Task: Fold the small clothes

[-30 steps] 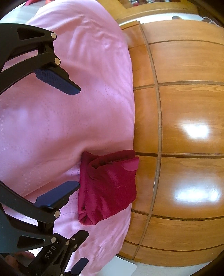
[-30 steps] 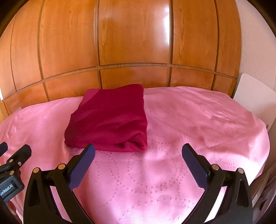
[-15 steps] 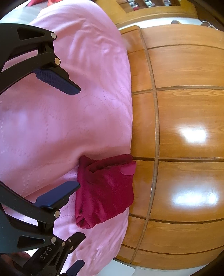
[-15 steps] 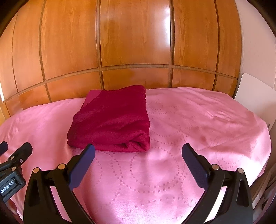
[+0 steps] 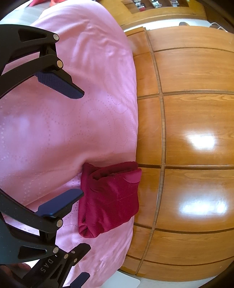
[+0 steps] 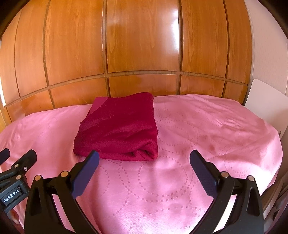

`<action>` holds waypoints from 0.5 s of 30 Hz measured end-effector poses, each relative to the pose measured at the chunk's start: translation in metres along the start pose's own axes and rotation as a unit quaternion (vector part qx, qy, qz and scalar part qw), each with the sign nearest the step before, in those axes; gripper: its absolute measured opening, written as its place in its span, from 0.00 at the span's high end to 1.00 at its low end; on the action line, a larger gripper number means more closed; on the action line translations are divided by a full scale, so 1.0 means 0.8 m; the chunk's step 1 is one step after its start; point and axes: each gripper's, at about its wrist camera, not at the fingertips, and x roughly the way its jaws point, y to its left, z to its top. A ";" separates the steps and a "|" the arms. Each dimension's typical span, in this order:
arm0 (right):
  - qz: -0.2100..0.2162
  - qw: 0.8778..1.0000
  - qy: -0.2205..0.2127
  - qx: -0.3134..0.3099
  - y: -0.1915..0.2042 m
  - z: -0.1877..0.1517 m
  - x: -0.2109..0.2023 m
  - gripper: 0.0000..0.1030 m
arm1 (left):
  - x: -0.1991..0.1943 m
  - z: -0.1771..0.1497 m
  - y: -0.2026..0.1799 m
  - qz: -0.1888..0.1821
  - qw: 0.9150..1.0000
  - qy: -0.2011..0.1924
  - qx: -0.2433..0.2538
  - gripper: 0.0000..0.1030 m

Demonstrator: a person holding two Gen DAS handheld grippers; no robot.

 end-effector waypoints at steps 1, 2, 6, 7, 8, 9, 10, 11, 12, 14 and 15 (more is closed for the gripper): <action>0.000 1.000 0.000 0.000 0.000 0.000 -0.001 0.02 | -0.001 0.000 0.000 0.000 1.000 -0.001 -0.001 0.04; 0.000 1.000 -0.001 0.000 0.001 0.000 -0.001 0.02 | -0.001 0.000 0.000 -0.001 1.000 -0.001 -0.002 0.04; 0.001 1.000 -0.001 0.000 0.001 0.001 -0.001 0.02 | -0.005 0.001 0.000 -0.002 1.000 -0.005 -0.004 0.04; 0.001 1.000 0.000 0.000 0.001 0.001 -0.001 0.02 | -0.006 0.001 0.000 -0.003 1.000 -0.006 -0.005 0.04; 0.001 1.000 0.000 0.001 0.001 0.001 -0.002 0.02 | -0.006 0.000 -0.001 -0.003 1.000 -0.006 -0.006 0.04; 0.001 1.000 -0.001 0.001 0.001 0.001 -0.002 0.02 | -0.007 -0.001 -0.001 -0.002 1.000 -0.006 -0.007 0.04; 0.001 1.000 -0.001 0.000 0.001 0.001 -0.002 0.02 | -0.008 -0.001 -0.001 -0.002 1.000 -0.007 -0.007 0.04; 0.001 1.000 -0.001 0.000 0.001 0.001 -0.002 0.02 | -0.008 -0.001 -0.001 -0.003 1.000 -0.007 -0.008 0.04; 0.002 1.000 -0.001 0.001 0.001 0.001 -0.002 0.02 | -0.009 -0.001 -0.001 -0.002 1.000 -0.007 -0.008 0.04; 0.001 1.000 -0.001 0.000 0.001 0.001 -0.002 0.02 | -0.010 0.000 -0.001 -0.002 1.000 -0.009 -0.009 0.04; 0.001 1.000 -0.001 0.000 0.002 0.001 -0.002 0.02 | -0.010 0.000 -0.001 -0.002 1.000 -0.008 -0.009 0.04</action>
